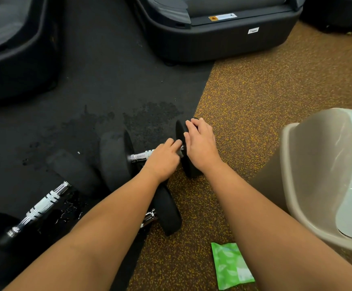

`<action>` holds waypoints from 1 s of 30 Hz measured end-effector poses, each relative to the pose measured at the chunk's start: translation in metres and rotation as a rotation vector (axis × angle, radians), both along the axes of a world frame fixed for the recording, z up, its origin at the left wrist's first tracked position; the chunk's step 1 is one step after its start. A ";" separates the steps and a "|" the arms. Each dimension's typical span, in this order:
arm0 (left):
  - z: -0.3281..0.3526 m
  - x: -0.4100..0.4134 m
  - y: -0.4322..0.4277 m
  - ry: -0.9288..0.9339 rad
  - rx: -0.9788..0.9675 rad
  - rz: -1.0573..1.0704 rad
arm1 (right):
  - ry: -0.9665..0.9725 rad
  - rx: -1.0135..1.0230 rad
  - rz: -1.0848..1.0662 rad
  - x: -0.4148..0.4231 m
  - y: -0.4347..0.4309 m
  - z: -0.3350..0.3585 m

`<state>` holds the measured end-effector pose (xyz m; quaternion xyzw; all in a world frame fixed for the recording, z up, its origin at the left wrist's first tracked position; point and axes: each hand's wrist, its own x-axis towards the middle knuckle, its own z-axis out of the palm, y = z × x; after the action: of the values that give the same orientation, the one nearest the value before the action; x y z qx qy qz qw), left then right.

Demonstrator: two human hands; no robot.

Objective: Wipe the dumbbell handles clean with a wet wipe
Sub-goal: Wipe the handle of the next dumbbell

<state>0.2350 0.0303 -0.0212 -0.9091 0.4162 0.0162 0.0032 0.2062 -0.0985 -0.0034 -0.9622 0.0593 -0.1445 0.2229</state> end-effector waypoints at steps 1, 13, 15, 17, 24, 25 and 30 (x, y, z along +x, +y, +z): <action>0.001 0.001 0.001 0.006 0.007 -0.003 | -0.007 0.006 0.002 0.000 0.000 -0.001; -0.003 0.004 0.016 0.098 -0.302 0.258 | -0.004 0.026 0.005 0.001 0.000 -0.002; 0.000 0.003 0.007 0.093 -0.255 0.221 | -0.003 0.021 0.000 0.000 0.000 -0.002; 0.003 0.002 -0.001 0.094 -0.223 0.201 | -0.005 0.017 -0.002 0.000 0.001 -0.001; 0.018 0.007 -0.005 0.129 -0.089 0.262 | -0.007 0.016 0.002 0.000 0.000 0.001; 0.020 0.008 -0.004 0.135 -0.070 0.266 | -0.013 0.018 0.003 0.000 0.000 0.000; 0.031 0.016 0.003 0.154 0.120 0.289 | 0.004 0.016 0.004 0.000 -0.001 0.000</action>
<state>0.2510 0.0332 0.0095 -0.9538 0.2784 0.1109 0.0233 0.2060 -0.0996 -0.0032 -0.9608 0.0591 -0.1417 0.2308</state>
